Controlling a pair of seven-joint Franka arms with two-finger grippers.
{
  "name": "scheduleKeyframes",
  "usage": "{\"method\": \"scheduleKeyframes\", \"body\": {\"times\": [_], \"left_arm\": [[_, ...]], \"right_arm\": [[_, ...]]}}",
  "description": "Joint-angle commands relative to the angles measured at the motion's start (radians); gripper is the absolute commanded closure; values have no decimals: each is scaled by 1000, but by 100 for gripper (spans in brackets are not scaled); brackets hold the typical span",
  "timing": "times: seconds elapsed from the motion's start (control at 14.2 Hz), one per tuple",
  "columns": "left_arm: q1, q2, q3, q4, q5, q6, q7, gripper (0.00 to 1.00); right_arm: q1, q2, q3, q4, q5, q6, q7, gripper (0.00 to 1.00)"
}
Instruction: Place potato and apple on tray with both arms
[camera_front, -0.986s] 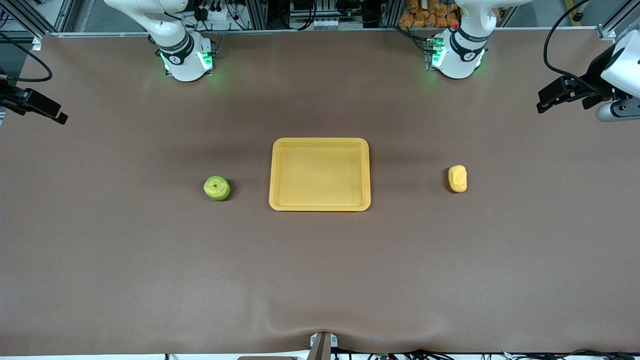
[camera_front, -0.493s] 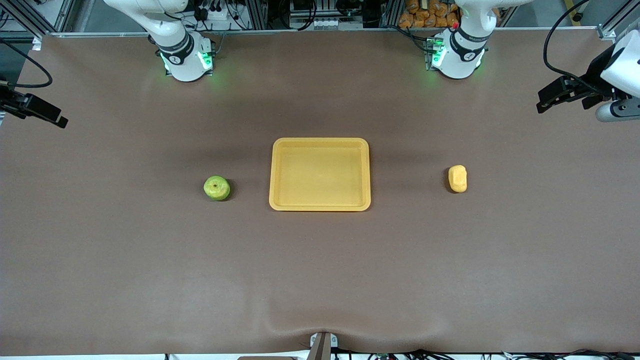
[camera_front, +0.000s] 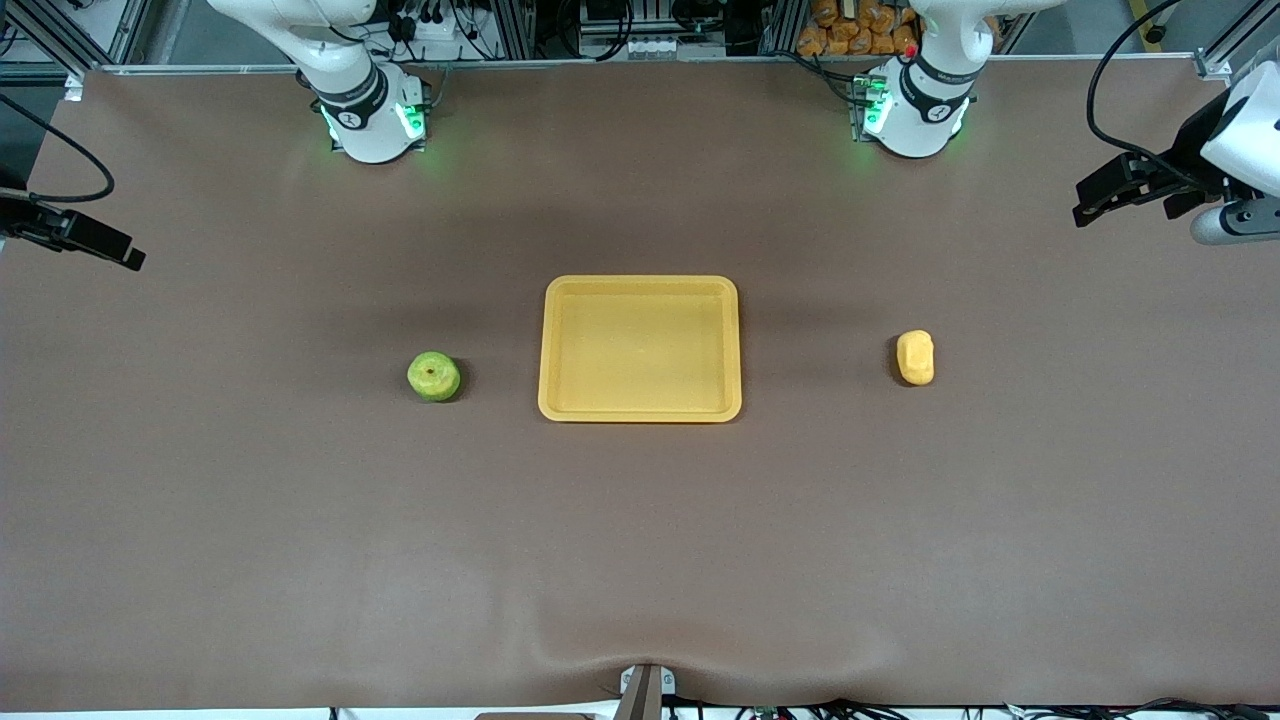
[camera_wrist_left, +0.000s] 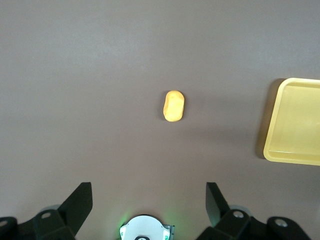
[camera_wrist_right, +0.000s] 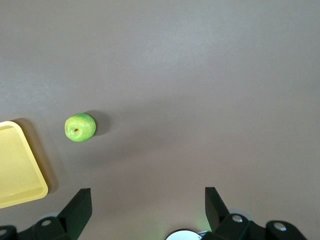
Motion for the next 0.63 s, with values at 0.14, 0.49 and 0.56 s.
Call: {"method": "scheduleKeyframes", "body": {"times": [0.14,0.49,0.56], "left_arm": [[11,8,-5,-29,-20,-10,30,0],[13,6,-5,-112,-20,48,27,0],[13,6,-5,-128,-20,61,27,0]], "right_arm": [[-18,25,14,32,3,-12,-6,0],[-15,104,17,32,16,-4,-19,0],[-7,118,19,34,16,-1,-20,0]]}}
